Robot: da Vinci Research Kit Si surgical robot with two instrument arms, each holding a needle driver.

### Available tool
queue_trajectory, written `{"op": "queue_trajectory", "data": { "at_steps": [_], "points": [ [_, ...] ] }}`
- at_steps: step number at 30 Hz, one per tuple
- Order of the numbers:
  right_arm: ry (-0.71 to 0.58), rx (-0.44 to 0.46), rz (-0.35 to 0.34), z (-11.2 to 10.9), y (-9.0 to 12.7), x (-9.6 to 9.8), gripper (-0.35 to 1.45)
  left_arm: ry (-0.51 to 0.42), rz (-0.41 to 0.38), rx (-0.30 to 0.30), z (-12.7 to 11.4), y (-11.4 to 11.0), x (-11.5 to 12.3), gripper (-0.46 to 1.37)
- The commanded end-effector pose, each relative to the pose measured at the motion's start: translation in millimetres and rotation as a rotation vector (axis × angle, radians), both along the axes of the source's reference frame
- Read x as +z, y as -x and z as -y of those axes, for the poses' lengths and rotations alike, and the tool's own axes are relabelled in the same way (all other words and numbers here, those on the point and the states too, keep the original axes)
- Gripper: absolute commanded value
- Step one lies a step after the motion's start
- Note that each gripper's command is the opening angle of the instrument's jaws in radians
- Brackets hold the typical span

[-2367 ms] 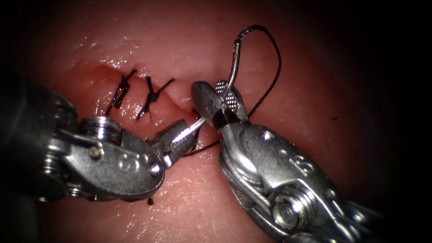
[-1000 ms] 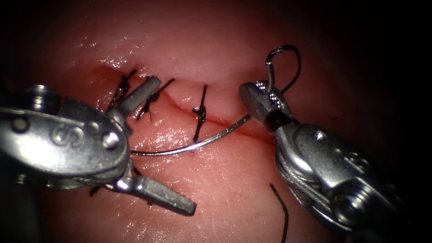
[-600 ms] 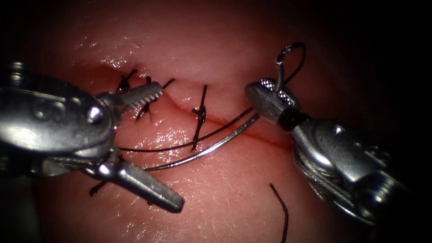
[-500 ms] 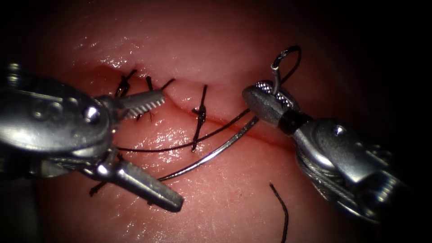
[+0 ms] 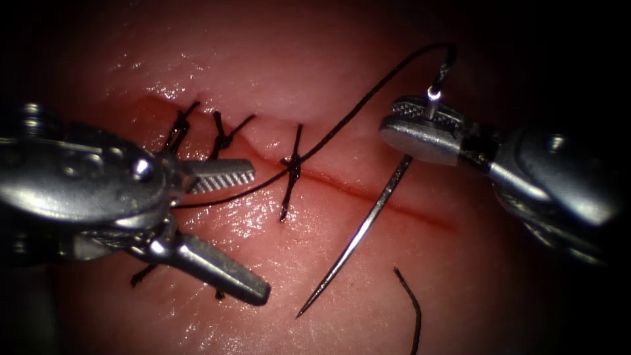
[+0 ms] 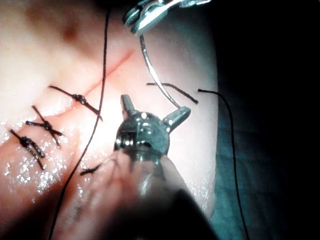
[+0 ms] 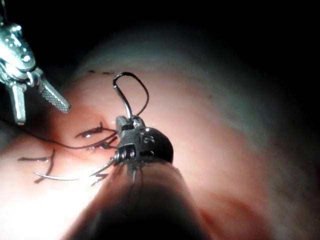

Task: Wound Closure
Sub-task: Hand over the needle from the left to the right gripper, then press the tissue with the left gripper

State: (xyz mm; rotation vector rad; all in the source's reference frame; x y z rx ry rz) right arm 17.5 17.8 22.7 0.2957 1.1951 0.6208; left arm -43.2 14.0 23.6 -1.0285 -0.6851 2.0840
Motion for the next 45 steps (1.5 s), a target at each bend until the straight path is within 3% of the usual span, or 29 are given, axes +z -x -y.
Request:
{"op": "queue_trajectory", "data": {
  "at_steps": [1,11,21,26,27,29,35,41,45],
  "points": [
    [0.015,-0.015,-0.009,0.0,0.2,0.1,-0.35,0.0,0.011,0.002,0.0,0.0,0.2,0.71],
    [0.048,-0.092,-0.085,0.0,0.3,0.7,-0.35,0.067,0.116,-0.023,-0.8,0.5,2.5,0.41],
    [-0.021,-0.028,-0.088,-0.1,1.2,1.7,-0.35,0.194,0.071,-0.017,-0.9,0.4,4.6,0.76],
    [-0.025,-0.048,-0.082,-0.3,1.7,2.2,-0.35,0.224,0.061,-0.016,-0.7,0.5,4.9,0.73],
    [-0.025,-0.048,-0.083,-0.3,1.8,2.2,-0.35,0.229,0.061,-0.014,-0.7,0.5,4.9,0.67],
    [-0.03,-0.047,-0.084,-0.2,1.7,2.2,-0.35,0.243,0.056,-0.011,-0.4,0.8,5.0,0.36],
    [0.019,-0.063,-0.077,-0.3,1.7,2.2,-0.35,0.286,0.055,0.002,-0.1,1.6,4.9,-0.05],
    [0.125,-0.102,-0.064,-0.7,1.6,1.7,-0.35,0.3,0.048,-0.001,0.2,2.8,5.9,-0.34],
    [0.183,-0.132,-0.059,-0.9,1.6,1.1,-0.35,0.309,0.043,-0.004,0.2,3.4,7.2,-0.35]
  ]
}}
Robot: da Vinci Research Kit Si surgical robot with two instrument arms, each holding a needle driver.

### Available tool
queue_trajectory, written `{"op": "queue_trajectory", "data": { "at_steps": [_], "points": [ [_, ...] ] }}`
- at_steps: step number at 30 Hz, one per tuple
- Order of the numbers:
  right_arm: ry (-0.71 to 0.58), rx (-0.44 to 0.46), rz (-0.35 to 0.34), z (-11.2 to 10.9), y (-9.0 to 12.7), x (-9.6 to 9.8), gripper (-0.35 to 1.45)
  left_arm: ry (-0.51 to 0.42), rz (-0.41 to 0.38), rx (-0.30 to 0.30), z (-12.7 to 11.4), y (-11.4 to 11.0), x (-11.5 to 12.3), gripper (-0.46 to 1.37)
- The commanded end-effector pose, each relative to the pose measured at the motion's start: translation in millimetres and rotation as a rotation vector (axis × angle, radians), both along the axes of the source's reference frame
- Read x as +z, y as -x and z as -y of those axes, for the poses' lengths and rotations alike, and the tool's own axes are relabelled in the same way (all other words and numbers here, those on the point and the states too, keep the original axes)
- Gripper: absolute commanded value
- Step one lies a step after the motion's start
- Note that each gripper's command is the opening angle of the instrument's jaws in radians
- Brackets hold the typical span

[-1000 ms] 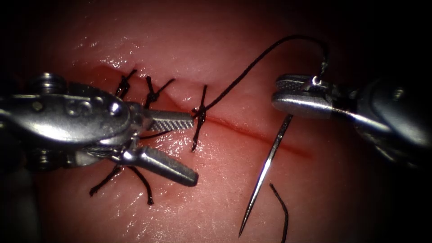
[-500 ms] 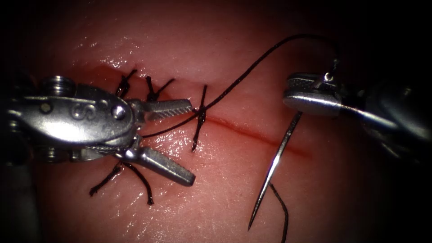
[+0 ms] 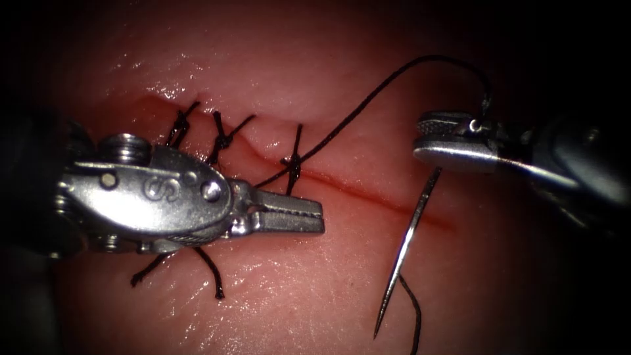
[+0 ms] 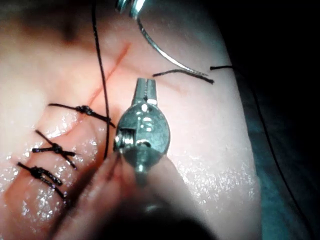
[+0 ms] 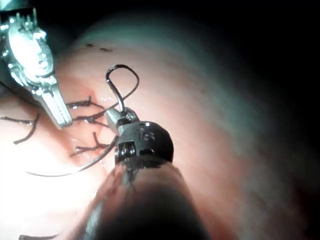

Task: Wound Closure
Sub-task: Press the tissue with the left gripper

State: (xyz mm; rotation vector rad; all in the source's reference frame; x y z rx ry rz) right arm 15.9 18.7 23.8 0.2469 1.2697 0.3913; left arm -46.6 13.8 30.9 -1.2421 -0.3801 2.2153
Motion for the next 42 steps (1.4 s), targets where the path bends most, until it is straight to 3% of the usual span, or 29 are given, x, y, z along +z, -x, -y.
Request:
{"op": "queue_trajectory", "data": {
  "at_steps": [1,11,20,32,42],
  "points": [
    [0.02,-0.004,0.001,-0.1,0.1,-0.1,-0.35,-0.005,0.002,-0.001,0.0,0.1,0.3,-0.35],
    [0.127,-0.045,-0.007,-0.2,-0.6,-0.5,-0.35,0.002,-0.031,-0.014,0.8,0.8,3.6,-0.35],
    [0.204,-0.071,-0.009,-0.2,-1.2,-1.0,-0.35,0.021,-0.208,-0.046,0.5,0.8,6.4,-0.3],
    [0.256,-0.072,-0.018,-0.2,-1.2,-1.7,-0.35,0.024,-0.365,0.008,2.1,0.7,9.0,-0.35],
    [0.278,-0.074,-0.021,-0.2,-1.2,-2.0,-0.35,0.029,-0.4,0.024,2.6,1.0,10.7,-0.32]
  ]
}}
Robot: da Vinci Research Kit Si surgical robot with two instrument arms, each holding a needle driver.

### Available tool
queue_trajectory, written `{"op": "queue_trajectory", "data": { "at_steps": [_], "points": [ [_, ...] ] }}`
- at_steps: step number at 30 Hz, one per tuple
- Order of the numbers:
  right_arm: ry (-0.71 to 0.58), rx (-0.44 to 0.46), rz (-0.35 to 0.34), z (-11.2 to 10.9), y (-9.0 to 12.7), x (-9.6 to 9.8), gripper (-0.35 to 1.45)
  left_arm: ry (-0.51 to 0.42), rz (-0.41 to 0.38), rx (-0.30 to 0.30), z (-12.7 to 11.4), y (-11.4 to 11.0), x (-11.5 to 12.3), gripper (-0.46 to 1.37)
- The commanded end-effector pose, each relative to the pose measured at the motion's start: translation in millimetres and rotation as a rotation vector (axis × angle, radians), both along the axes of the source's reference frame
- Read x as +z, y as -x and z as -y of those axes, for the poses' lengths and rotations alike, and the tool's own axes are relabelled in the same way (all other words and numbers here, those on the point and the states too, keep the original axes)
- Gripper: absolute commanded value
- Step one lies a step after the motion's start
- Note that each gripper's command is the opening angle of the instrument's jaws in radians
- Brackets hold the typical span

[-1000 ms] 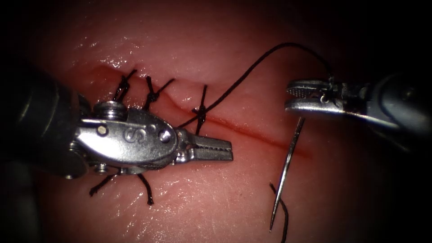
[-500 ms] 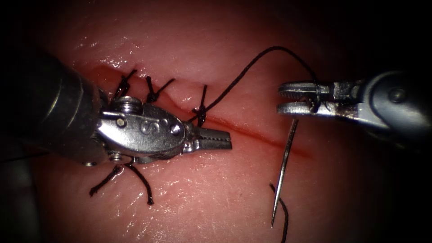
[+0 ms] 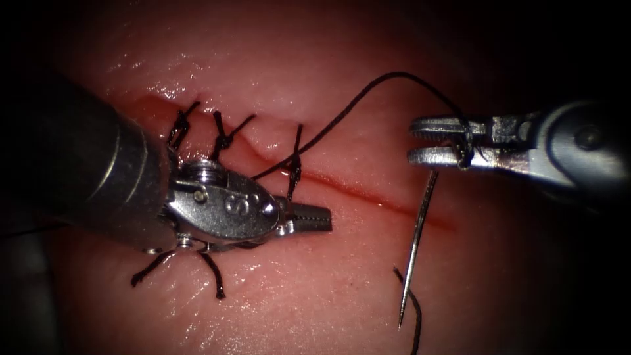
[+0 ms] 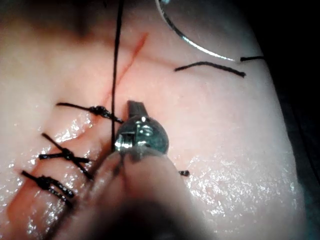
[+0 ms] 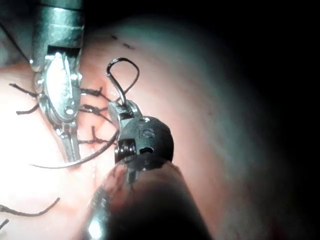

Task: Wound Closure
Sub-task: Press the tissue with the left gripper

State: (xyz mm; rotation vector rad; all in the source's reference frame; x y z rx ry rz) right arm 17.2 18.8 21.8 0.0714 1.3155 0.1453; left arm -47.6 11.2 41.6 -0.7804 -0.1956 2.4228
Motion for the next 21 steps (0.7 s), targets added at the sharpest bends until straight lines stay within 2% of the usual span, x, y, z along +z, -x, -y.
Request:
{"op": "queue_trajectory", "data": {
  "at_steps": [1,11,21],
  "points": [
    [0.013,0.007,0.0,-0.1,0.0,0.0,-0.35,-0.002,-0.003,0.012,0.0,0.0,0.2,-0.31],
    [0.201,-0.011,0.004,-0.8,-1.0,0.3,-0.35,-0.031,-0.047,0.018,1.2,-0.7,1.2,-0.3],
    [0.359,0.005,-0.006,-1.7,-2.0,1.0,-0.35,-0.043,-0.043,0.019,1.8,-1.1,1.3,-0.3]
  ]
}}
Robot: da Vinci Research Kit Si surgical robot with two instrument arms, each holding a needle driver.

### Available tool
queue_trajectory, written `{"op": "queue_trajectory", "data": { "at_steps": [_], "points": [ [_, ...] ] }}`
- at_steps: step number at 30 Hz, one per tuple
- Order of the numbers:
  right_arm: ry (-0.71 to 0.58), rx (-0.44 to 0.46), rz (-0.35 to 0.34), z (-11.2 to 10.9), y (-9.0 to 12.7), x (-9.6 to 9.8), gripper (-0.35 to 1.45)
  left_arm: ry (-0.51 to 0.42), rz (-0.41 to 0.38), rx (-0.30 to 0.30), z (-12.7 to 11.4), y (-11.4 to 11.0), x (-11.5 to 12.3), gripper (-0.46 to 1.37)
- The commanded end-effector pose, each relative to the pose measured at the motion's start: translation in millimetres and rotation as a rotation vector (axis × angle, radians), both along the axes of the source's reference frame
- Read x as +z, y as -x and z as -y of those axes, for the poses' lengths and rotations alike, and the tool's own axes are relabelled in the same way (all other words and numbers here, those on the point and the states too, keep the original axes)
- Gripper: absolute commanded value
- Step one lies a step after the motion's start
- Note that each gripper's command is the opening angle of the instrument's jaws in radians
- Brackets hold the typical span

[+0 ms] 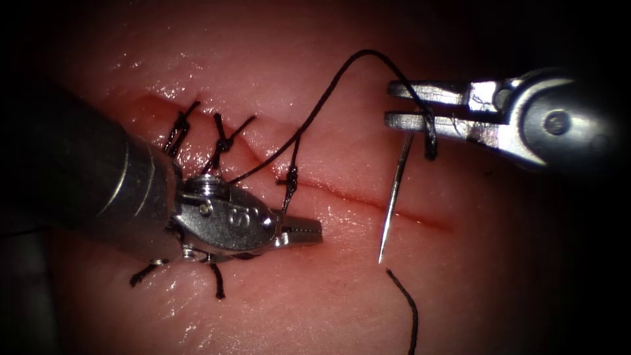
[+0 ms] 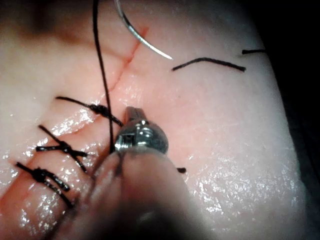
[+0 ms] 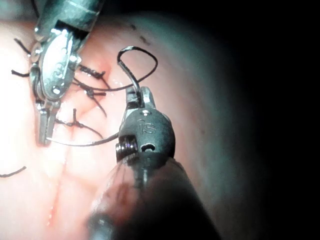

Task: Wound Closure
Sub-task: Press the tissue with the left gripper

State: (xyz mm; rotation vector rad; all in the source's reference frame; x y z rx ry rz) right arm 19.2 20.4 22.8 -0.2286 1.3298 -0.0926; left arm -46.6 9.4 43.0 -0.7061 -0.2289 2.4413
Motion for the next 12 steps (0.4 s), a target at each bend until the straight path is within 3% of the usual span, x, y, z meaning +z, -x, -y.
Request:
{"op": "queue_trajectory", "data": {
  "at_steps": [1,12],
  "points": [
    [0.011,0.01,-0.004,-0.1,0.0,0.0,-0.35,-0.005,0.004,0.004,0.0,0.0,-0.1,-0.3],
    [0.037,0.014,-0.009,-0.1,0.0,-0.1,-0.35,-0.007,0.006,0.005,0.0,0.0,-0.1,-0.3]
  ]
}}
